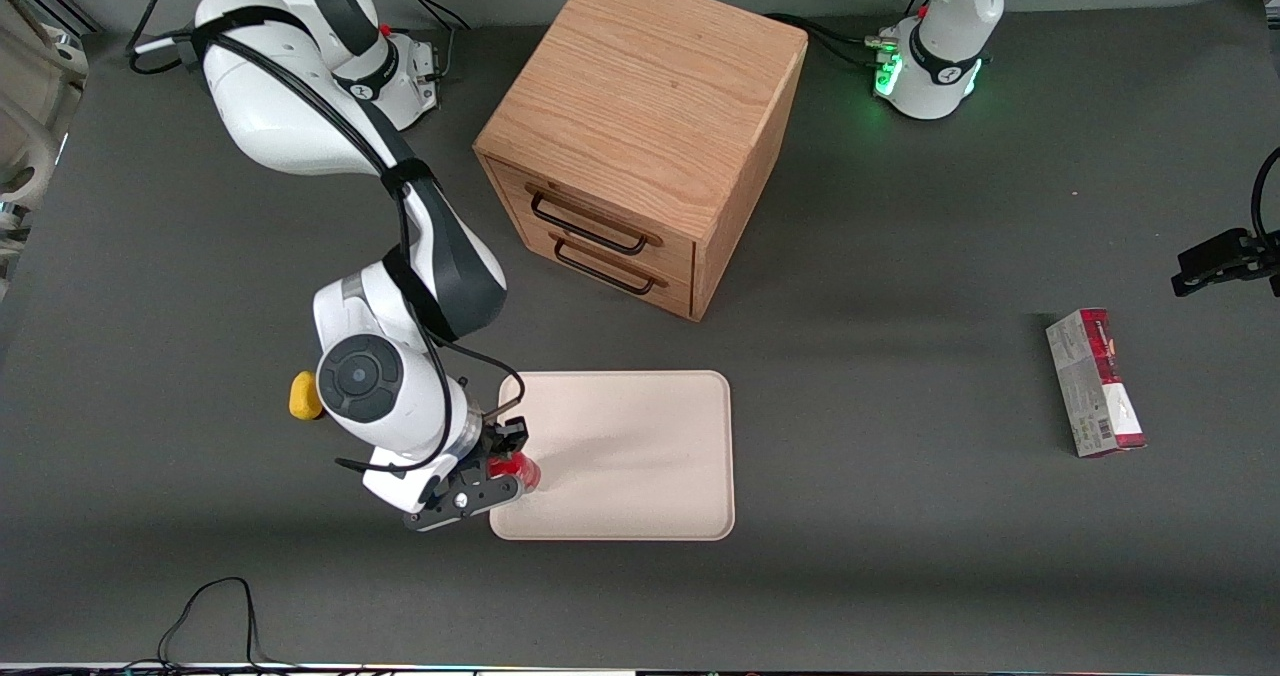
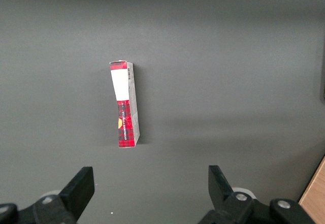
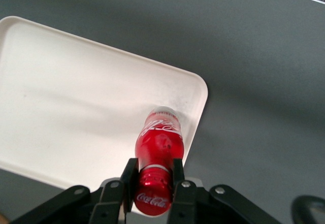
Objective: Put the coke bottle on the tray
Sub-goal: 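Stand the bottle upright on the tray and open the right gripper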
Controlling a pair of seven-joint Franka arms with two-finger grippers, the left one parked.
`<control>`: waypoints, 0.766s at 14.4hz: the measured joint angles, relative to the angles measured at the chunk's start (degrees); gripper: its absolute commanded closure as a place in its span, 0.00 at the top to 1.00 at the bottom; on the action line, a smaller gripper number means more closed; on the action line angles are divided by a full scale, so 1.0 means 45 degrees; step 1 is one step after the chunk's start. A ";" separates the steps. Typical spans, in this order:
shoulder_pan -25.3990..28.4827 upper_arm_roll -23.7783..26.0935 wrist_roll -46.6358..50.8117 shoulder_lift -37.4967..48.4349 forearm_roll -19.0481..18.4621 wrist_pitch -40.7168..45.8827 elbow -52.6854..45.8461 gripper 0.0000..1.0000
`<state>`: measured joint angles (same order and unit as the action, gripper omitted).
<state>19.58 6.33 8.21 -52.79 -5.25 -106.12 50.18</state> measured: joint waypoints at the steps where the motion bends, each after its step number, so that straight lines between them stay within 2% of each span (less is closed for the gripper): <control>1: 0.0000 -0.0018 0.0000 -0.0150 0.0000 -0.0142 0.0001 0.00; 3: 0.0000 -0.0023 0.0000 -0.0305 0.0000 -0.0215 0.0000 0.03; 4: 0.0000 -0.0024 -0.0001 -0.0326 0.0000 -0.0215 0.0000 0.79; 5: 0.0000 -0.0024 0.0000 -0.0328 0.0000 -0.0214 0.0001 1.00; 11: -0.0028 -0.0049 0.0087 -0.0076 0.0000 0.0171 -0.0120 1.00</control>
<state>19.46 6.11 8.60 -53.14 -5.26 -105.35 49.64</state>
